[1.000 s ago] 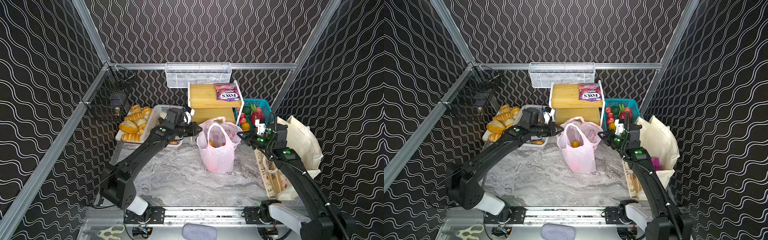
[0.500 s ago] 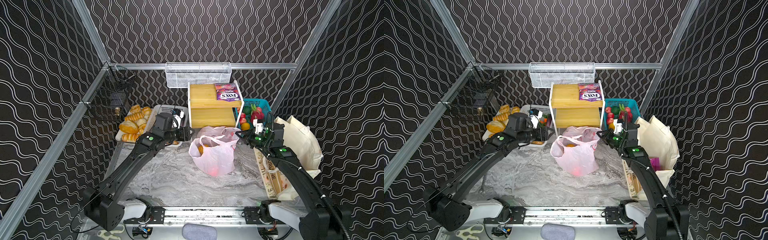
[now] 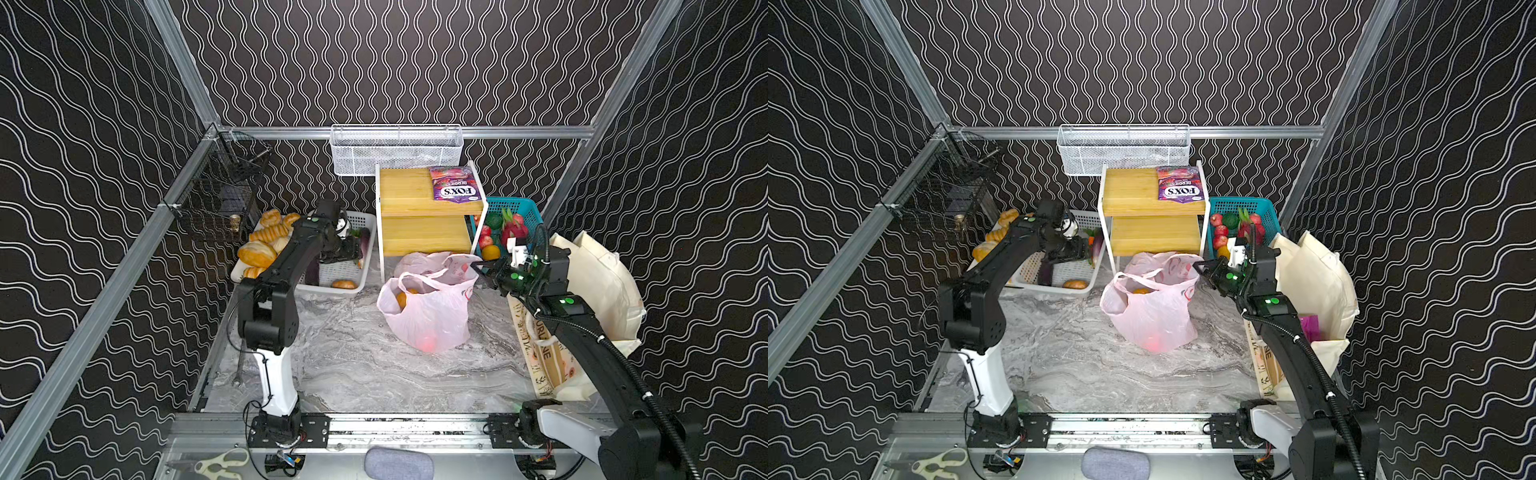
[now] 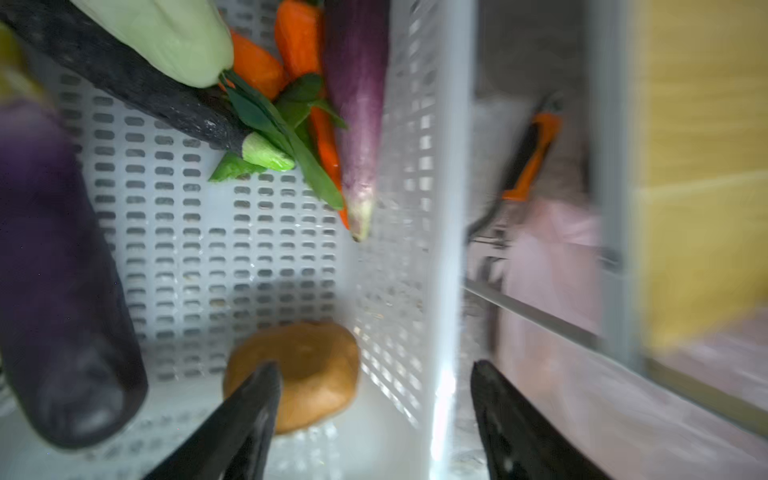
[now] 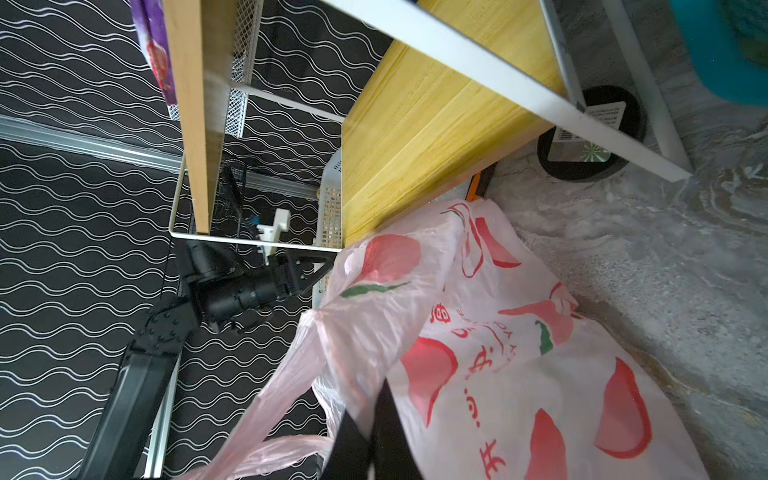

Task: Place the mixed food into the grocery bags and tie them
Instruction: 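Move the open left gripper back over the white basket, then grasp the brown potato in the white basket with the left gripper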

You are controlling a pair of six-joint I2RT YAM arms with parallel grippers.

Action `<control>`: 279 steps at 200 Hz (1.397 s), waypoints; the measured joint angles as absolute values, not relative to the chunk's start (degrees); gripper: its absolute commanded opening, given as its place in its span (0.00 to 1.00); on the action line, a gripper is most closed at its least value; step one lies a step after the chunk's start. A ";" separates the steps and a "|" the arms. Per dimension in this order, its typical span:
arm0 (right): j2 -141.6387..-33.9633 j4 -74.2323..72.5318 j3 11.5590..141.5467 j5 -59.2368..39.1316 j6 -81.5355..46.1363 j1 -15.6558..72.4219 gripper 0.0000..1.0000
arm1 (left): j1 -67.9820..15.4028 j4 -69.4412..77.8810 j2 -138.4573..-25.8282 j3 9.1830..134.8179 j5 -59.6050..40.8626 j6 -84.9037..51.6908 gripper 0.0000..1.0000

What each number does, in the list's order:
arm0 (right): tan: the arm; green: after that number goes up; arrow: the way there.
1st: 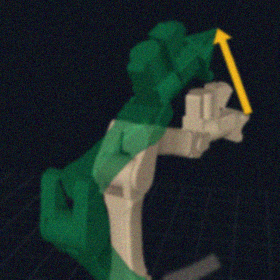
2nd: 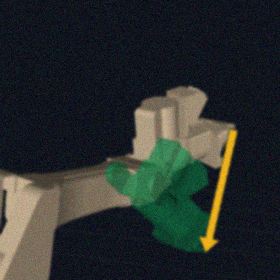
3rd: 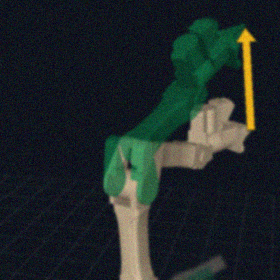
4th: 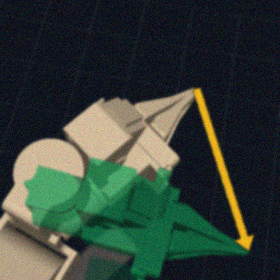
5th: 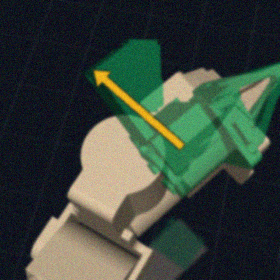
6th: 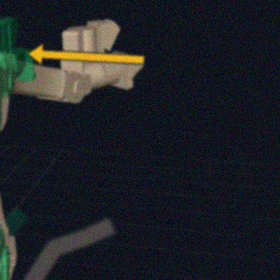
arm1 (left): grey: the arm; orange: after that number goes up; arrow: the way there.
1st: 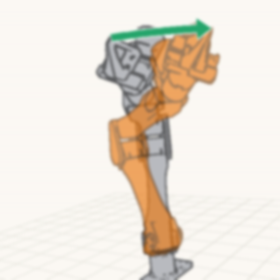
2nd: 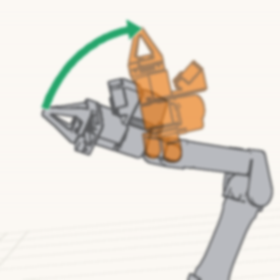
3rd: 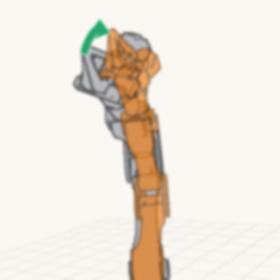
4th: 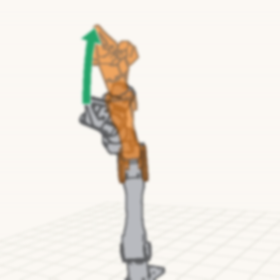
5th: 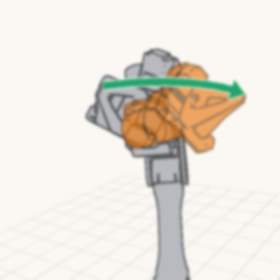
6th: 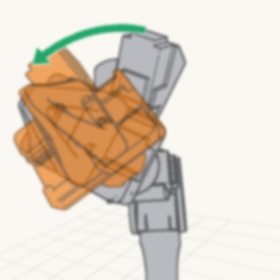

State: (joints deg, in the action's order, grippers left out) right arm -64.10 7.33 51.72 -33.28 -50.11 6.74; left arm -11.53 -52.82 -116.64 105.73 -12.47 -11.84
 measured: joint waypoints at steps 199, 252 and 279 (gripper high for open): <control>-64.31 6.52 51.77 -33.21 -50.78 6.74 0.00 | -10.39 -71.92 -130.06 113.95 -5.10 2.02 0.56; -64.20 6.46 51.59 -33.01 -51.48 6.74 0.00 | -10.37 -68.71 -116.99 109.80 -1.83 1.54 0.54; -64.23 6.15 51.31 -32.82 -52.05 6.74 0.00 | -10.35 -63.22 -104.68 101.86 -5.48 0.01 0.48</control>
